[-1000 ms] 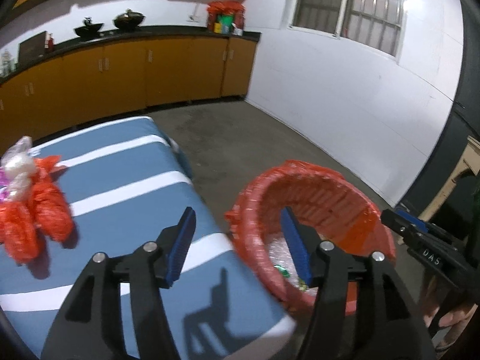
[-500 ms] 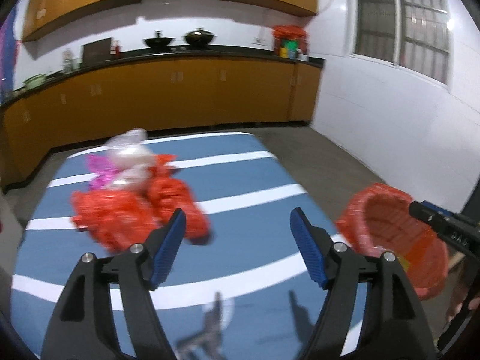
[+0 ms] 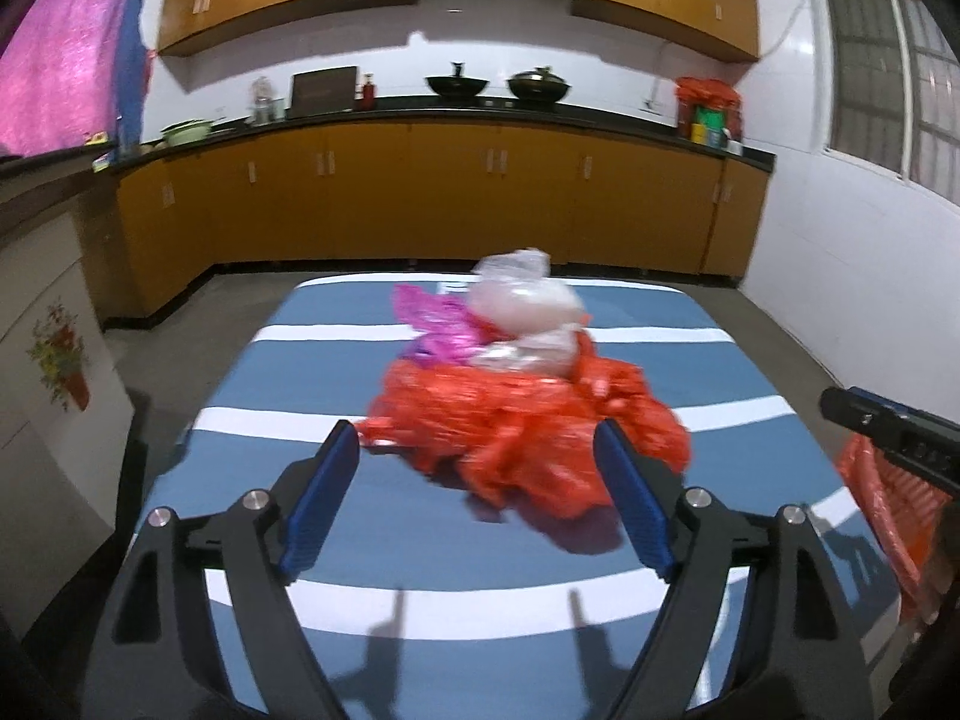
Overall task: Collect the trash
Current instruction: 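Return both tools to the table and close the right tool on a red bag, then lift the red bag with the right tool while the left tool grasps another red bag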
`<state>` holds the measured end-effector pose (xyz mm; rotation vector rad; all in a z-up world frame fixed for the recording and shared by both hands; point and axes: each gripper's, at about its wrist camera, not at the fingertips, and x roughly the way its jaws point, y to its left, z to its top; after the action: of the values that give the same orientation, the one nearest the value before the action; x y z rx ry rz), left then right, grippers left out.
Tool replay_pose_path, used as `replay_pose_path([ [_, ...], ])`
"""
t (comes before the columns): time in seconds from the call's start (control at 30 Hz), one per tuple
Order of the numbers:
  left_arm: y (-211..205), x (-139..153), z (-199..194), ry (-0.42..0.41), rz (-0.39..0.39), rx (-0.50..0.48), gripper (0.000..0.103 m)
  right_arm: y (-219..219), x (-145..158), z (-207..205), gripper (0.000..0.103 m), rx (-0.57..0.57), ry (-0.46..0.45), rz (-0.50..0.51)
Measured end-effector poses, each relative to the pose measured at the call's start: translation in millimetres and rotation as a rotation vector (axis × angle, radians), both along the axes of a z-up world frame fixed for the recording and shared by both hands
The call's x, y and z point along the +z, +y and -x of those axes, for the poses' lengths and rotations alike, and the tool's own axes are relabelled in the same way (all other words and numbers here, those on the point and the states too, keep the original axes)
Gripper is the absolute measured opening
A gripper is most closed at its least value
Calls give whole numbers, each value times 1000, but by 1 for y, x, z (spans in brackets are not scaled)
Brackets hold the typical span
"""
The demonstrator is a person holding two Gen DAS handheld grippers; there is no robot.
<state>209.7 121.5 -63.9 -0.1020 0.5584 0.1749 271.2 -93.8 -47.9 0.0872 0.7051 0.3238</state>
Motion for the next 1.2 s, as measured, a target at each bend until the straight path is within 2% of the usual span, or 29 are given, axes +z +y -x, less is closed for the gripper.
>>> replay_pose_path([
  [0.13, 20, 0, 3, -4, 10, 38, 80, 29, -12, -17, 39, 43, 29, -4],
  [0.17, 25, -1, 3, -4, 11, 46, 80, 37, -15, -24, 47, 53, 40, -4],
  [0.23, 31, -2, 5, -4, 12, 56, 80, 48, -21, -32, 56, 62, 50, -12],
  [0.47, 49, -6, 4, -3, 29, 88, 80, 72, -39, -57, 56, 89, 91, 13],
  [0.73, 53, -12, -3, 6, 45, 89, 80, 87, -57, -69, 56, 116, 132, 59],
  [0.87, 49, -13, -7, 8, 50, 75, 80, 85, -56, -65, 47, 135, 128, 61],
  [0.97, 43, -13, -11, 8, 57, 58, 80, 81, -55, -60, 44, 145, 124, 69],
  [1.2, 15, -13, -26, 18, 60, -1, 80, 41, -57, -45, 44, 97, 128, 62],
])
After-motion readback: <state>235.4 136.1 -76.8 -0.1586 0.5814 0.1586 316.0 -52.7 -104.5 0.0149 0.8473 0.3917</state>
